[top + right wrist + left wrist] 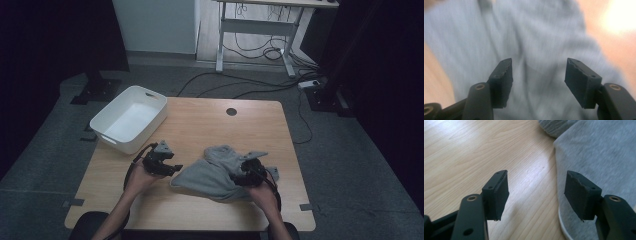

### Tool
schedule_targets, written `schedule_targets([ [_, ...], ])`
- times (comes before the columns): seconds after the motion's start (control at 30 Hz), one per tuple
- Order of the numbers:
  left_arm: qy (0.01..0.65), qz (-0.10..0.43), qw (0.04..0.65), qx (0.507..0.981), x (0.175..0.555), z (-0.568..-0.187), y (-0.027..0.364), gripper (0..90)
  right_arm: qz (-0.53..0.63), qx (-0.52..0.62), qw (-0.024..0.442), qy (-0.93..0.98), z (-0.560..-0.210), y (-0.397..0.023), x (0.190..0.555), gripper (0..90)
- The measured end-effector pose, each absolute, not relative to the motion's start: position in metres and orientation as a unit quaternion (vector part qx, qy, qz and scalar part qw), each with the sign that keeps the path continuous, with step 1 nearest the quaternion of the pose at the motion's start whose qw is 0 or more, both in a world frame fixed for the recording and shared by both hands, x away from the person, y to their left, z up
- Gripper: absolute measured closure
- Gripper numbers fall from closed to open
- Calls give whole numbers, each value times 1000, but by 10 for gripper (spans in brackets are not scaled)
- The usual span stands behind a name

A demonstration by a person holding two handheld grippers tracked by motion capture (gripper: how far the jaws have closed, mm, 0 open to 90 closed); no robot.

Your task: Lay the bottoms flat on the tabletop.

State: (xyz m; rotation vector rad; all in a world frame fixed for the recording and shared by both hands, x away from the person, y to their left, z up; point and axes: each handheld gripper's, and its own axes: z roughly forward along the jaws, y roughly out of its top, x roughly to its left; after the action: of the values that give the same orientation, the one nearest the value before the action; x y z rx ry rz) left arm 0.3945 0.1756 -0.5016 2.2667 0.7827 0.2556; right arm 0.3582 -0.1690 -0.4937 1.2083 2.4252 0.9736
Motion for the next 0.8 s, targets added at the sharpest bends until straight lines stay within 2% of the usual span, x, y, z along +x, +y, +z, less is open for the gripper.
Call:
schedule_targets([
  [0.2, 287, 54, 356, 888, 395, -509, 164, 322, 352, 404, 139, 833, -480, -138, 411, 292],
  [0.37, 267, 41, 326, 906, 387, -525, 150, 322, 325, 388, 112, 855, -505, -114, 431, 269],
  [0.4, 261, 39, 319, 910, 385, -529, 147, 336, 319, 383, 110, 860, -511, -112, 432, 316],
  [0.47, 252, 35, 324, 911, 383, -532, 145, 420, 323, 385, 89, 860, -518, -113, 429, 520],
  [0.57, 249, 14, 328, 911, 383, -531, 142, 642, 321, 382, 91, 862, -518, -115, 421, 742],
  [0.63, 243, 30, 327, 913, 381, -526, 142, 769, 316, 376, 105, 865, -512, -117, 417, 788],
  [0.77, 244, 100, 359, 895, 380, -489, 154, 800, 342, 374, 143, 850, -480, -129, 409, 804],
  [0.8, 242, 134, 374, 885, 378, -470, 160, 801, 352, 373, 154, 845, -468, -134, 407, 805],
])
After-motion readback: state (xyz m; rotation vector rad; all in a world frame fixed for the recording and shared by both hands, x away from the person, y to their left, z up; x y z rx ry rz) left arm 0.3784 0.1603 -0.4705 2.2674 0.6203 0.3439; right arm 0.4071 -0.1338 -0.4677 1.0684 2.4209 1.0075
